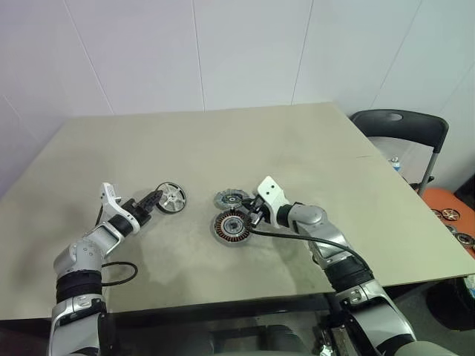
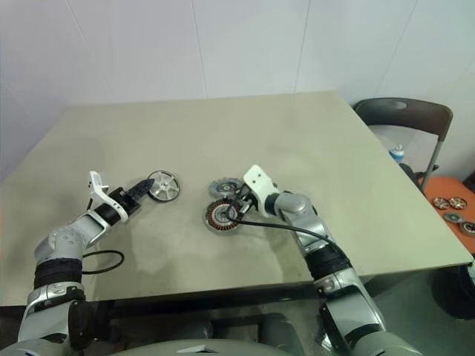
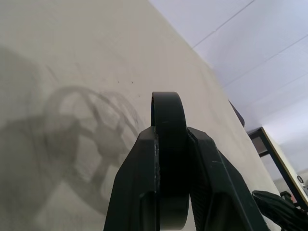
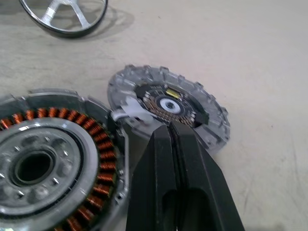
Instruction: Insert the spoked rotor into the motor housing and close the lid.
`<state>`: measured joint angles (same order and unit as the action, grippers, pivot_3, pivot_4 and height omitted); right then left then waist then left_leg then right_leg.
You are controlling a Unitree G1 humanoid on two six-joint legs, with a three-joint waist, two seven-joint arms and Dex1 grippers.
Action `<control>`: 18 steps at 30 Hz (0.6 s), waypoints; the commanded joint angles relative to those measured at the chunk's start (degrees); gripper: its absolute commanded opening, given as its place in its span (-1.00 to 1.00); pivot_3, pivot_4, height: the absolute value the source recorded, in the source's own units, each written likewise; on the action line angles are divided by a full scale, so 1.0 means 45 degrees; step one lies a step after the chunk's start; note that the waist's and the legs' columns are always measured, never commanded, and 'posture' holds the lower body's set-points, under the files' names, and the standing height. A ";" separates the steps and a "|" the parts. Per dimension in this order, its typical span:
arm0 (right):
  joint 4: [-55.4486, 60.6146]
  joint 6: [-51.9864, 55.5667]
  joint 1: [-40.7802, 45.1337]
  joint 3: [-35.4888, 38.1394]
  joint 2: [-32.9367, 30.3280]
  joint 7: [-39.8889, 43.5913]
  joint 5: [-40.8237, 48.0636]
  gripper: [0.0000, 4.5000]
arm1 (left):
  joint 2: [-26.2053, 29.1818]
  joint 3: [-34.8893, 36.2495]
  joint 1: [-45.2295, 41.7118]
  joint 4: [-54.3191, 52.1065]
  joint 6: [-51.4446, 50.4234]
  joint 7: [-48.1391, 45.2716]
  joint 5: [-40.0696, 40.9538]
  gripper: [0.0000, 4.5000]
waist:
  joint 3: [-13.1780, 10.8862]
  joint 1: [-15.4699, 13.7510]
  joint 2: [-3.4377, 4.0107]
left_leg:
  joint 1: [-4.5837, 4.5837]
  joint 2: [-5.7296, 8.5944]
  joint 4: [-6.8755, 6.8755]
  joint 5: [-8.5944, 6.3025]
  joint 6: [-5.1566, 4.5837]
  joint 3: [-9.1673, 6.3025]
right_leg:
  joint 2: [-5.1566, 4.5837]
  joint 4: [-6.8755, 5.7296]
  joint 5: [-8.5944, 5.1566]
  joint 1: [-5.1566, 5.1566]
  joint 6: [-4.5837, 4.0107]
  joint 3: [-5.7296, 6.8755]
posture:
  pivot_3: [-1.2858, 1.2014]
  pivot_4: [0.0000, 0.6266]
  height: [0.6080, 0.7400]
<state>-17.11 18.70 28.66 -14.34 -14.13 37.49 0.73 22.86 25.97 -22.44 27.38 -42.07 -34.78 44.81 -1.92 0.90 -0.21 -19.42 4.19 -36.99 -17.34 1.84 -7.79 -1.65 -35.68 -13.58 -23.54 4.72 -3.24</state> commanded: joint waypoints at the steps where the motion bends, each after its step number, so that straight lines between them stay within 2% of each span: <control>1: 0.0557 0.0034 0.0189 0.0461 0.0027 0.0294 0.0553 -1.00 | -0.0527 0.0955 -0.0185 -0.1473 -0.0770 -0.0878 0.2074 -0.79 | -0.0003 -0.0020 -0.0006 | -0.0004 0.0001 0.0000 0.0000 0.0000 0.0000 | -0.0001 0.0002 0.0000 -0.0002 0.0000 0.0000 | 0.03 -1.00 1.00; 3: 0.0957 0.0305 0.0088 0.0790 -0.0194 0.0784 0.1076 -1.00 | -0.0907 0.1209 -0.0321 -0.1875 -0.1415 -0.0910 0.2945 -0.79 | -0.0005 -0.0043 -0.0013 | -0.0018 0.0003 -0.0006 0.0000 -0.0001 -0.0003 | -0.0007 0.0012 0.0000 -0.0003 0.0000 0.0002 | 0.03 -1.00 1.00; 9: 0.1953 0.1208 -0.0371 0.1080 -0.1366 0.2251 0.2038 -1.00 | -0.2350 0.0518 -0.0658 -0.2254 -0.2817 -0.0227 0.3823 -0.79 | -0.0006 -0.0050 -0.0013 | -0.0009 0.0016 -0.0012 -0.0006 -0.0011 -0.0003 | -0.0012 0.0037 0.0001 0.0024 0.0003 0.0003 | 0.03 -1.00 1.00; 12: 0.2426 0.1598 -0.0678 0.0945 -0.1766 0.2694 0.2240 -1.00 | -0.2871 0.0079 -0.0788 -0.2061 -0.3297 0.0059 0.3686 -0.79 | -0.0007 -0.0036 -0.0014 | -0.0009 0.0007 -0.0010 -0.0006 -0.0012 -0.0004 | -0.0006 0.0036 0.0000 0.0022 0.0003 0.0004 | 0.03 -1.00 1.00; 18: 0.2560 0.1786 -0.0829 0.0990 -0.1679 0.2360 0.2179 -1.00 | -0.3453 -0.0722 -0.0908 -0.1530 -0.4075 0.0046 0.3435 -0.79 | -0.0008 -0.0012 -0.0015 | -0.0001 -0.0004 -0.0016 -0.0003 -0.0007 -0.0001 | 0.0004 0.0019 0.0001 0.0020 0.0002 0.0003 | 0.03 -1.00 1.00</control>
<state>-8.54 26.98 24.25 -10.38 -21.82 48.48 9.81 7.04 22.98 -25.35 20.76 -59.79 -34.26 59.93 -1.96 0.84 -0.28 -19.42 4.17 -37.07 -17.36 1.81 -7.79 -1.63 -35.60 -13.58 -23.45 4.73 -3.22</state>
